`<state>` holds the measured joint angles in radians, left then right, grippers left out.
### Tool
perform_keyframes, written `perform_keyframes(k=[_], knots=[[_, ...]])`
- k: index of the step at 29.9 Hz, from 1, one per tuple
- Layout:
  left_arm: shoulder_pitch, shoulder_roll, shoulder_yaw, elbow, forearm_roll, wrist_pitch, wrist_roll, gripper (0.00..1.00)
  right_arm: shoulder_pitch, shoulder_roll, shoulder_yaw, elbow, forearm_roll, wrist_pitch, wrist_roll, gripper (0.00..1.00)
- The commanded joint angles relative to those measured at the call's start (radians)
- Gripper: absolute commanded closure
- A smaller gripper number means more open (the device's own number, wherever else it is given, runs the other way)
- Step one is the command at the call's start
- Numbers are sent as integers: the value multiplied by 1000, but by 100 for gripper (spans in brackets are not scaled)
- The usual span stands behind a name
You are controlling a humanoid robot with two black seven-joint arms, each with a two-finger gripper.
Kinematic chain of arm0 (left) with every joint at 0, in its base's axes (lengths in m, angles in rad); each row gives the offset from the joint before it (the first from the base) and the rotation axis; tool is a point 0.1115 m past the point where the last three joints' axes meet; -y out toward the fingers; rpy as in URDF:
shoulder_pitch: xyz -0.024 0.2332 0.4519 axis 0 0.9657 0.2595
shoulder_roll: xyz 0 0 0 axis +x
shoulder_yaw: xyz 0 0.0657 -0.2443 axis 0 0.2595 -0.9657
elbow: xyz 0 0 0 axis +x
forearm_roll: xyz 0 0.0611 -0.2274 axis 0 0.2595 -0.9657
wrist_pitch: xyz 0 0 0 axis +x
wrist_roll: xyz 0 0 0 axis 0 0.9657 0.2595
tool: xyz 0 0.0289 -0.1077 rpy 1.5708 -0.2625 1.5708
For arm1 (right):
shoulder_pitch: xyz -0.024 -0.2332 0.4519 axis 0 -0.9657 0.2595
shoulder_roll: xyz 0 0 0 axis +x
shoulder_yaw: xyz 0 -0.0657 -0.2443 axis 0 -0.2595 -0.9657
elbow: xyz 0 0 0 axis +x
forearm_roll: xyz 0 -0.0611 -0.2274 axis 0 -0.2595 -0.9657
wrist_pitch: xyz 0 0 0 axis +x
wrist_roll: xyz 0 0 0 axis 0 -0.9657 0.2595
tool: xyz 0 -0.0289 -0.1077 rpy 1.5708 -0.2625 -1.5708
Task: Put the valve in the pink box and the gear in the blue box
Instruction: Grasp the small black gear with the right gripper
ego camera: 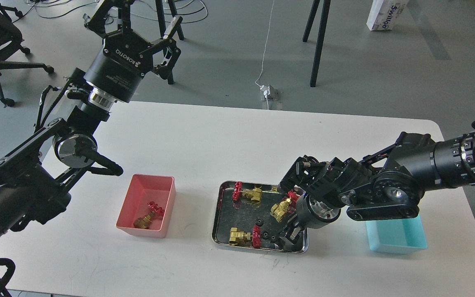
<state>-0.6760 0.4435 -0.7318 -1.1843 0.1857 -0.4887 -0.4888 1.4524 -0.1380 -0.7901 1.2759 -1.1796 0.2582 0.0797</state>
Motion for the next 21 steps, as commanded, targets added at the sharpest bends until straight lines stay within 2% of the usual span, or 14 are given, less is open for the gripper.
perform_keyframes(k=[1,21], knots=[[3,0,0,0,0,0,0,21,-9,3,0,-12,0,-1,-1,50],[19,-11,0,2,0,0,0,21,-49,6,0,-41,0,-17,-6,54]])
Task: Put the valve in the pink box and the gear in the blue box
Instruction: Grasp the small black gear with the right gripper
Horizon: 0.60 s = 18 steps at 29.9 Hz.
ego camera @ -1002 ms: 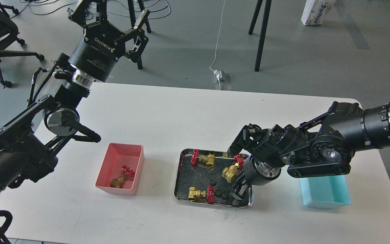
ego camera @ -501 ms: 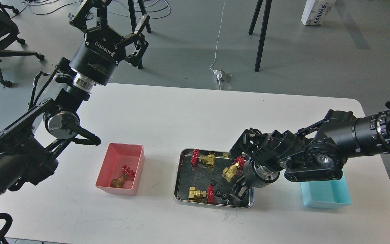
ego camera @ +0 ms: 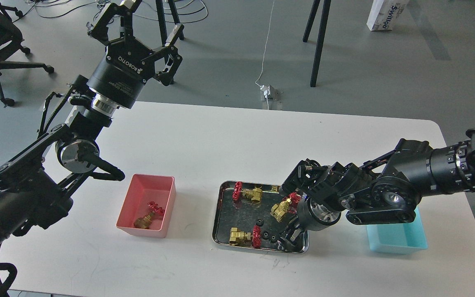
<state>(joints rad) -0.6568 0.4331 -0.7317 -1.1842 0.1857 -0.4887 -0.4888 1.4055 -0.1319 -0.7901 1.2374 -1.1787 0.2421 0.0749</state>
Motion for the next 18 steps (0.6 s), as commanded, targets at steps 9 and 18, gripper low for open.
perform_keyframes(k=[9,18], knots=[[5,0,2,3,1,0,0,21,-13,20,0,-46,-1,-1,0,54],[11,0,3,6,1,0,0,20,-26,20,-1,-41,-2,0,0,54]])
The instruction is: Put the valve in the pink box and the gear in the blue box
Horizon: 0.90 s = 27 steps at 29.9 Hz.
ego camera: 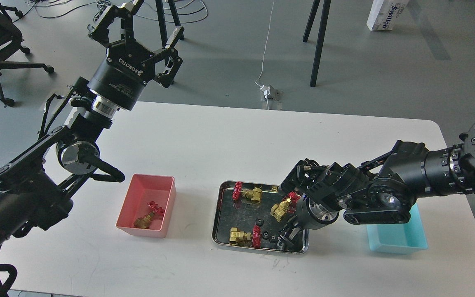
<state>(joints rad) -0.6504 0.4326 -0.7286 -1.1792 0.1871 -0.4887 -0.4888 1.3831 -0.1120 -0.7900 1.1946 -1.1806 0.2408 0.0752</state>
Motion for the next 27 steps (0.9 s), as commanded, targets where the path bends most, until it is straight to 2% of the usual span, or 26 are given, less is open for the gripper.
perform_keyframes(k=[1,6,10,13,16,27], knots=[[8,-2,0,1,0,0,0,20,-4,0,-2,3,-1,2,0,54],[14,-2,0,1,0,0,0,20,-6,0,-2,2,-1,2,0,57],[14,0,-2,3,0,0,0,20,-6,0,-2,3,-2,2,2,65],[14,-2,-2,4,0,0,0,20,-6,0,-2,2,-1,2,0,75],[14,-6,-2,6,0,0,0,20,-6,0,-2,3,-1,2,2,80],[14,-9,-2,7,0,0,0,20,56,-26,12,36,15,0,3,84]])
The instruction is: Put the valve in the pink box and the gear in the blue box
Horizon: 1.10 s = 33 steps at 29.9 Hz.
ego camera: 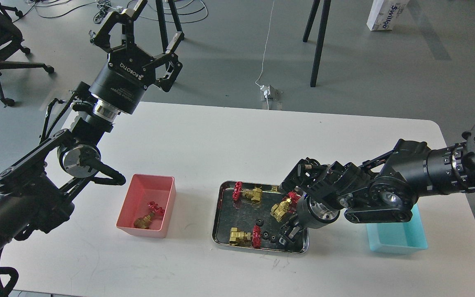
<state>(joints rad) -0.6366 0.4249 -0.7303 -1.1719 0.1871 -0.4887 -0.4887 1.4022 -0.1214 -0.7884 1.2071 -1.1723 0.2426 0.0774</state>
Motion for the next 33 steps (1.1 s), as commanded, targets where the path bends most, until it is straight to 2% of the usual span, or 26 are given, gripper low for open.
perform_keyframes(k=[1,5,11,20,26,33], knots=[[0,-3,0,0,0,0,0,20,53,-33,15,38,8,-2,-1,84],[0,-8,0,0,0,0,0,20,119,-125,57,109,37,-2,1,84],[0,-20,0,0,0,0,0,20,159,-361,95,199,69,7,1,84],[0,-20,12,0,2,0,0,20,95,-651,49,187,-105,9,-36,83],[2,-22,15,0,3,0,0,20,66,-725,54,189,-106,7,-36,83],[3,-34,15,0,5,0,0,19,-2,-727,86,192,-106,3,-36,82]])
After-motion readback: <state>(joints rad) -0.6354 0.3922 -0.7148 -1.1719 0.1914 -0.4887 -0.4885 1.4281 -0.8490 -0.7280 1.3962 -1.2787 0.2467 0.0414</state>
